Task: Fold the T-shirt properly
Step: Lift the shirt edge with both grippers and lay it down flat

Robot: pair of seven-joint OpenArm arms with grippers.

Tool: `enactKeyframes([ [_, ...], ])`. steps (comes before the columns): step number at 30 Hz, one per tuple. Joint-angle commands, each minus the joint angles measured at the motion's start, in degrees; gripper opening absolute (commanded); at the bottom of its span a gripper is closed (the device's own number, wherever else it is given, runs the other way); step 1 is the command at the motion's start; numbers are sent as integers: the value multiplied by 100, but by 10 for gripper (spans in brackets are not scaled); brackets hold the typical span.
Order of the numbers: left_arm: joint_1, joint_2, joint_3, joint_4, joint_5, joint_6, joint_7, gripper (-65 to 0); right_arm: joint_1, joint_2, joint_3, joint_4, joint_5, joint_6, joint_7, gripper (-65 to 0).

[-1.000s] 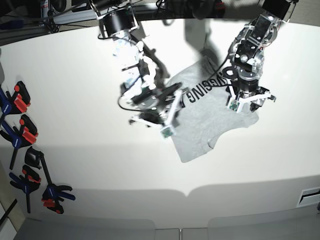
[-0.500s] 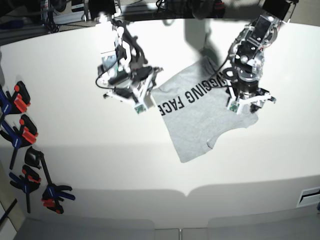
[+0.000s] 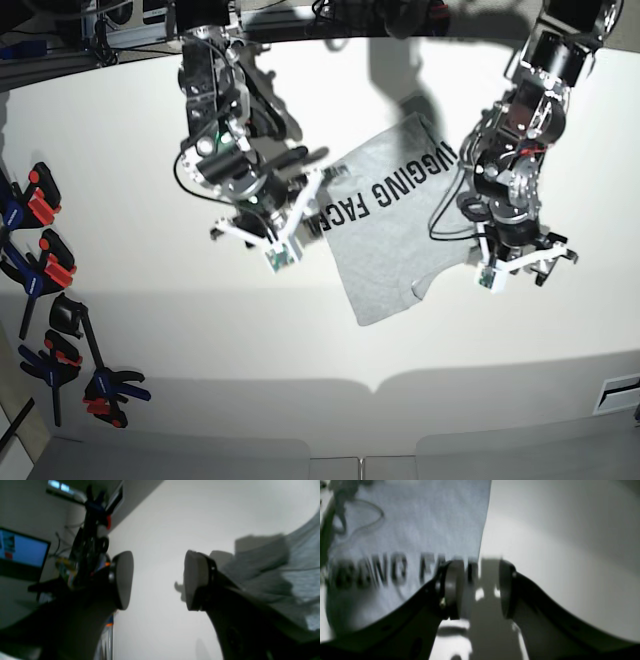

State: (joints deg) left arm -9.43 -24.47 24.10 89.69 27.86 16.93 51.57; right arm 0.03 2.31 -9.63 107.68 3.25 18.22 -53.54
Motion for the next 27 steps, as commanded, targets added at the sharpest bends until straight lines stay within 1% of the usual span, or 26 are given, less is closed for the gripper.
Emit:
enactKeyframes([
  [1, -107, -42, -26, 107, 33, 138, -7, -345, 87, -103, -13, -17, 63, 39, 96, -432],
  [3, -79, -28, -26, 144, -223, 273, 31, -345, 85, -232, -13, -212, 57, 127, 81, -432],
  [5, 28, -31, -26, 313, -811, 417, 31, -345, 70, -317, -13, -391, 37, 247, 7, -432],
  [7, 247, -28, -26, 640, -1694, 514, 22, -345, 76, -343, -13, -551, -4, 282, -33, -432],
  [9, 584, 24, -26, 1102, -2653, 719, -157, -345, 74, -339, -11, -680, -20, 280, 2, -432],
  [10, 798, 142, -26, 1331, -2863, 708, -361, -345, 74, -341, -13, -728, -55, 280, 28, -432],
  [12, 1246, 483, -26, 1633, -2852, 599, -859, -345, 76, -341, -13, -828, -140, 280, 70, -432],
  [14, 1561, 813, -26, 1633, -2855, 330, -1294, -345, 79, -341, -13, -911, -153, 280, 28, -432],
  [16, 1746, 1075, -26, 1473, -2815, 140, -1386, -345, 74, -341, -13, -962, -151, 280, -184, -432],
  [18, 1816, 1237, -26, 1193, -2691, -50, -1394, -345, 72, -339, -13, -984, -133, 280, -474, -432],
  [19, 1803, 1266, -26, 997, -2590, -269, -1397, -345, 72, -341, -13, -984, -103, 280, -625, -432],
  [21, 1716, 1261, -26, 575, -2280, -938, -1390, -345, 68, -339, -13, -984, 28, 282, -787, -432],
  [22, 1668, 1226, -26, 367, -2157, -1187, -1386, -345, 55, -341, -13, -984, 72, 282, -826, -432],
  [23, 1606, 1167, -26, 192, -2149, -1327, -1381, -345, 46, -343, -13, -984, 155, 284, -855, -432],
  [27, 1513, 811, -26, -50, -2389, -1357, -1346, -345, -9, -341, -13, -981, 168, 321, -870, -432],
])
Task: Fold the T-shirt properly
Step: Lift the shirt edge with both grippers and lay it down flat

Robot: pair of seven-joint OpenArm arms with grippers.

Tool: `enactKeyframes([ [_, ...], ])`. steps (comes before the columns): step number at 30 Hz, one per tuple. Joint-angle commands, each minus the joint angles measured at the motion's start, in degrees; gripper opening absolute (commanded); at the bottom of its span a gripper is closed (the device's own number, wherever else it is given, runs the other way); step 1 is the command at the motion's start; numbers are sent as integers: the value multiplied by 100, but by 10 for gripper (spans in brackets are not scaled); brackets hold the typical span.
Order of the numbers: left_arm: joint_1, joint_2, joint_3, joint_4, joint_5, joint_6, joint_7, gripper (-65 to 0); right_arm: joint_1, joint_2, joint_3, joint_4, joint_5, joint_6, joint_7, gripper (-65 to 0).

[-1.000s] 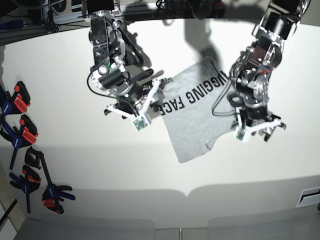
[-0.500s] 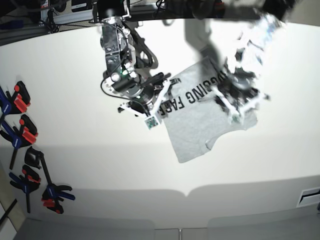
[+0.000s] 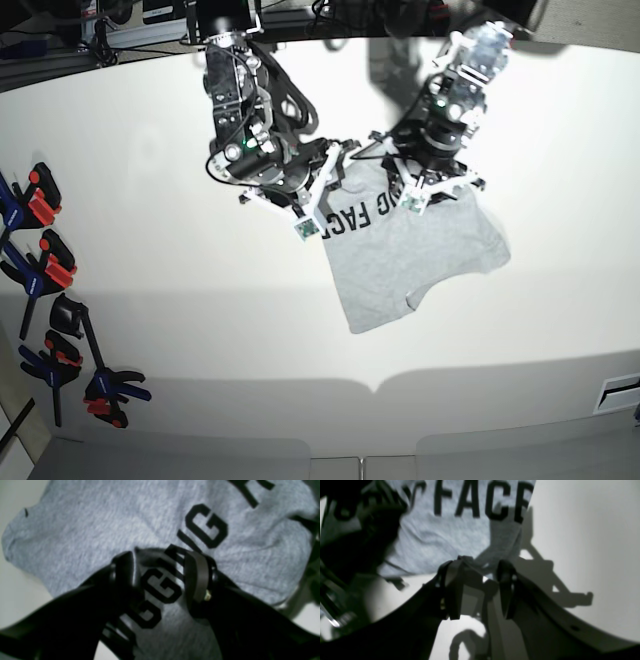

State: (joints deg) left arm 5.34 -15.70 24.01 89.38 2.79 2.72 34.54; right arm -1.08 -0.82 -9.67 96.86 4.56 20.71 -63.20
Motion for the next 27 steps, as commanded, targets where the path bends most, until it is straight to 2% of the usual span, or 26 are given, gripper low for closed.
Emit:
enactKeyframes([
  [1, 37, -155, -15, -15, 120, 61, 356, -345, 105, -28, -9, 103, 17, 98, 103, -432],
  [5, 22, -614, 210, -15, 122, -160, 350, -345, 125, -28, -9, 166, 15, 98, 120, -432],
  [10, 22, -1191, 804, -15, 122, -157, 332, -345, 278, -28, -9, 225, 15, 96, 114, -432],
  [13, 22, -1241, 1023, -15, 122, 55, 332, -345, 413, -28, -9, 227, 15, 96, 101, -432],
  [18, 20, -1248, 1054, 136, 144, 122, 352, -345, 656, 120, -7, 236, -55, 96, 94, -432],
  [24, 20, -1508, 1054, 1292, 514, 1449, 479, -345, 697, 662, -2, 525, -129, 92, -13, -432],
  [27, 17, -1641, 1005, 2122, 793, 1821, 807, -345, 673, 931, -2, 774, -90, 90, -133, -432],
])
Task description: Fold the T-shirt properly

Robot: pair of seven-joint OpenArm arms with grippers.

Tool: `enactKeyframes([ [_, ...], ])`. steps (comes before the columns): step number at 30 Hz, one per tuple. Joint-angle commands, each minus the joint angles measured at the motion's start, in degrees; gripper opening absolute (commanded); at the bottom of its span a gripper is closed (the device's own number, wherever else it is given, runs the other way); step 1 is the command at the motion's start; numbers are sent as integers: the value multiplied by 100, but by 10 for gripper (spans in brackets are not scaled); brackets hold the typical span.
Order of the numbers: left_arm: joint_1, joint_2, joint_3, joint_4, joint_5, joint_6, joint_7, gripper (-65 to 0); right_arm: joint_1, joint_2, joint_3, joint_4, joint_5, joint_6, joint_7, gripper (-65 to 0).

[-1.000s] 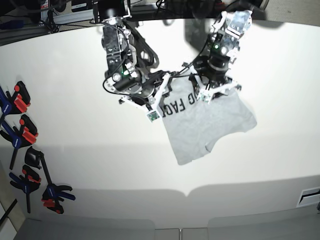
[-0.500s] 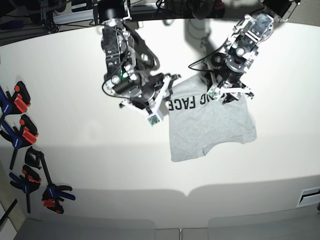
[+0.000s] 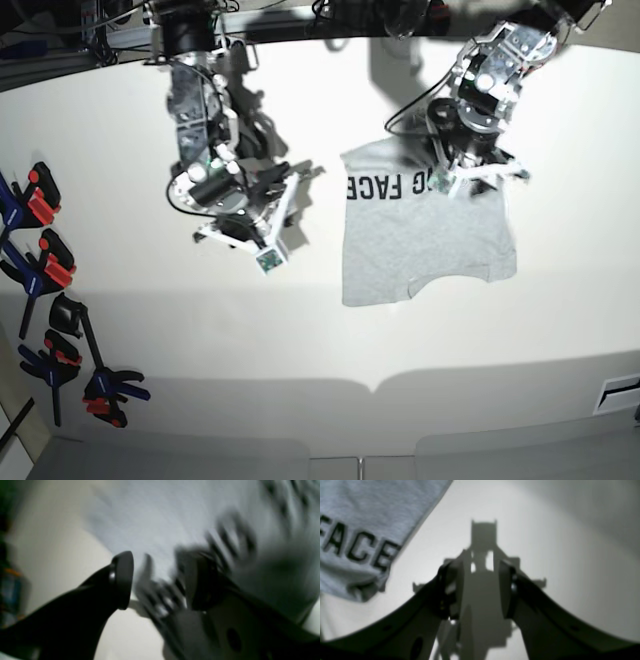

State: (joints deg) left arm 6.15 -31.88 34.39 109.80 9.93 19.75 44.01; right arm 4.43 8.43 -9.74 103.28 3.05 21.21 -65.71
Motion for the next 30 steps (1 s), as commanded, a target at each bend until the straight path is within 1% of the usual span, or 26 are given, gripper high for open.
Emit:
enactKeyframes([
  [1, -61, -57, -74, 350, 125, 179, -79, -345, 122, 76, 4, 190, 61, 35, 111, -432],
  [3, -59, -87, -203, 859, 114, 192, 59, -345, 122, 208, 4, 280, 61, 20, 94, -432],
  [7, -44, -87, -555, 1644, 125, 188, 511, -345, 52, 271, 13, 398, 59, 2, -83, -432],
  [8, -15, -85, -671, 1777, 234, 186, 667, -345, -4, 271, 42, 424, 61, -15, -101, -432],
  [11, 170, -85, -1106, 2048, 918, 195, 1331, -345, -313, 271, 219, 557, 63, -20, -142, -432],
  [13, 398, -85, -1491, 2159, 1086, 236, 1668, -345, -610, 310, 444, 730, 116, -20, -146, -433],
  [14, 553, -85, -1687, 2197, 1084, 286, 1731, -345, -772, 356, 575, 841, 238, -20, -162, -432],
  [20, 1856, -85, -2664, 2264, 960, 299, 1768, -345, -1867, 645, 1515, 1759, 787, 24, -442, -432],
  [22, 2396, -87, -2896, 2264, 883, 297, 1768, -345, -2328, 717, 1867, 2052, 994, 125, -507, -432],
  [24, 3032, -87, -3071, 2262, 984, 247, 1722, -345, -2811, 769, 2201, 2295, 1263, 179, -588, -432],
  [27, 4098, -85, -3276, 2262, 1200, 192, 1462, -345, -3517, 774, 2608, 2544, 1690, 323, -715, -432],
  [30, 4903, -85, -3333, 2262, 1373, 203, 1604, -345, -4186, 776, 2863, 2636, 2013, 496, -802, -432],
])
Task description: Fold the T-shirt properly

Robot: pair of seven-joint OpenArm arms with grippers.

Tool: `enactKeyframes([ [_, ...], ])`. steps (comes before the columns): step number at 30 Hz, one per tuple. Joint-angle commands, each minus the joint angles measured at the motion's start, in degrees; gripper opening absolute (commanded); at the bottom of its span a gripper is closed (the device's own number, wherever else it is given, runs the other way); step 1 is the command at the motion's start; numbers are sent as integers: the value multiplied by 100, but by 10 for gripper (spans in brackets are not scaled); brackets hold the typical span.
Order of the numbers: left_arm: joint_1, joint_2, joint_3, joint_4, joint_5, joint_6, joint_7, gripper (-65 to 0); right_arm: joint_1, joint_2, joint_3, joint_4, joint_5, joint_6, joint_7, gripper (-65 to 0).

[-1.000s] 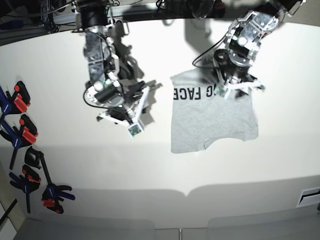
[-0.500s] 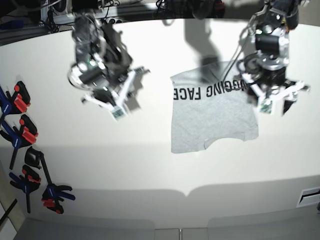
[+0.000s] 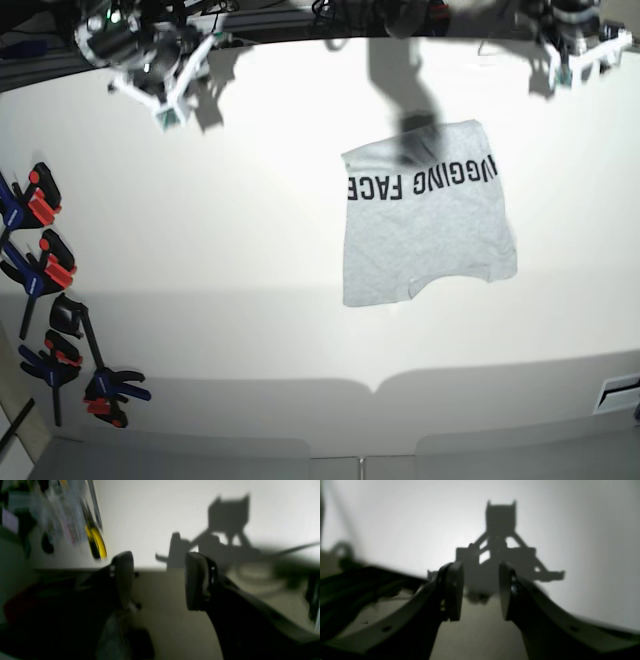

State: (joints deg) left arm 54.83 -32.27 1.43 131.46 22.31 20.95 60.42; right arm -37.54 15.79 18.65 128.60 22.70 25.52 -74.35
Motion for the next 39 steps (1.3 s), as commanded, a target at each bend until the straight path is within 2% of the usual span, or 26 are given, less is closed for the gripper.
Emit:
enactKeyframes([
  [1, 251, -46, -37, 94, 144, 96, 22, -345, -197, 37, 70, 105, 107, 131, 61, -432],
  [4, 824, -44, -31, -11, 76, 96, 85, -345, -745, 42, 94, 103, 157, 518, 170, -432],
  [7, 1163, 7, -31, -387, -245, 96, -33, -345, -1176, 42, 94, 101, 157, 719, 337, -432],
  [11, 1189, 166, -22, -1554, -962, 35, -896, -345, -1788, 42, 92, -109, 157, 1202, 1064, -432],
  [13, 1025, 291, -22, -2328, -1154, -343, -1340, -345, -1978, 42, 81, -459, 157, 1357, 1368, -432],
  [15, 678, 448, -22, -3150, -1294, -859, -1460, -345, -2011, 44, 76, -988, 155, 1364, 1449, -432],
  [19, -236, 758, -22, -4916, -1812, -1528, -1725, -345, -1945, 136, 76, -2483, 149, 1360, 1945, -432],
  [23, -1268, 1014, -22, -6671, -2400, -2863, -1805, -345, -1655, 393, 76, -4275, 140, 1325, 3071, -432],
  [25, -1746, 1152, -22, -7418, -2653, -3281, -1928, -345, -1335, 514, 70, -5174, 153, 1329, 3388, -432],
  [30, -2643, 1403, -22, -8649, -2710, -3663, -3119, -345, -256, 916, -302, -7296, 155, 1325, 3471, -432],
  [33, -3117, 1414, -22, -8953, -2686, -3773, -3226, -345, 461, 1117, -855, -8413, 127, 1305, 3856, -432],
  [36, -3567, 1419, -22, -9119, -2688, -3770, -3355, -345, 1102, 1176, -1523, -9420, -420, 1191, 5211, -432],
  [39, -3943, 1478, -22, -9243, -2688, -3768, -3285, -345, 1641, 1064, -2208, -10330, -1226, 664, 6553, -432],
])
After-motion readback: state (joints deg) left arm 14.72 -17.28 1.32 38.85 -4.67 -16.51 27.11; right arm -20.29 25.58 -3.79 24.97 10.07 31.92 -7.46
